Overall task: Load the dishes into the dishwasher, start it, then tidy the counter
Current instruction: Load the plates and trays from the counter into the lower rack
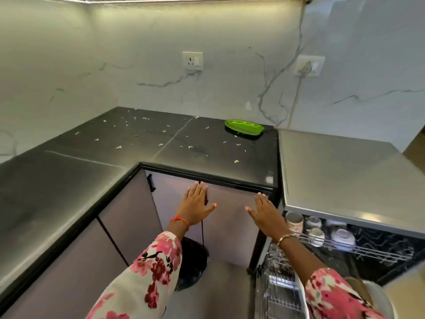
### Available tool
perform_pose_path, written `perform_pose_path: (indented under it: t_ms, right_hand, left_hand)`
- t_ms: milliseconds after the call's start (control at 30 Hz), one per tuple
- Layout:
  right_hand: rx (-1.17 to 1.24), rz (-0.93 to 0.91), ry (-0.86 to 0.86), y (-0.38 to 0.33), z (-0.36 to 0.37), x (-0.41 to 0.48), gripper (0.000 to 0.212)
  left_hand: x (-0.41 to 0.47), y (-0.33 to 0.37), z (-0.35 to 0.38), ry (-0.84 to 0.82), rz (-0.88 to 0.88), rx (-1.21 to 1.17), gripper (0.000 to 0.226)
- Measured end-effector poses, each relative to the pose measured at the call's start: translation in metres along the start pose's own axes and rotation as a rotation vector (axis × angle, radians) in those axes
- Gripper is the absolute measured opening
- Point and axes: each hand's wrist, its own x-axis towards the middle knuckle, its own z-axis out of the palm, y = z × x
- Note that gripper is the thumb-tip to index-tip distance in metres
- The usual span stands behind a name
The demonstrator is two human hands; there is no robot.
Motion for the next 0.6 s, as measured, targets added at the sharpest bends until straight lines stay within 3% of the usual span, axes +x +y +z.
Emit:
perform_pose_path:
  t_ms: [67, 267, 600]
  right_hand:
    - [-0.012, 0.005, -0.005, 0.002, -0.002, 0.027, 0.075]
    - [0.008, 0.026, 0.074, 0.027, -0.004, 0.124, 0.059]
    - [0.002, 0.082, 0.035, 0.097, -0.037, 0.343, 0.062]
  left_hand:
    - [0.026, -0.015, -0.002, 0.012, 0.002, -0.012, 0.08]
    - [0.116, -0.051, 0.006, 0.015, 0.008, -0.023, 0.075]
    - [0.326, -0.071, 0.02, -0.085, -0.085, -0.057, 0.082]
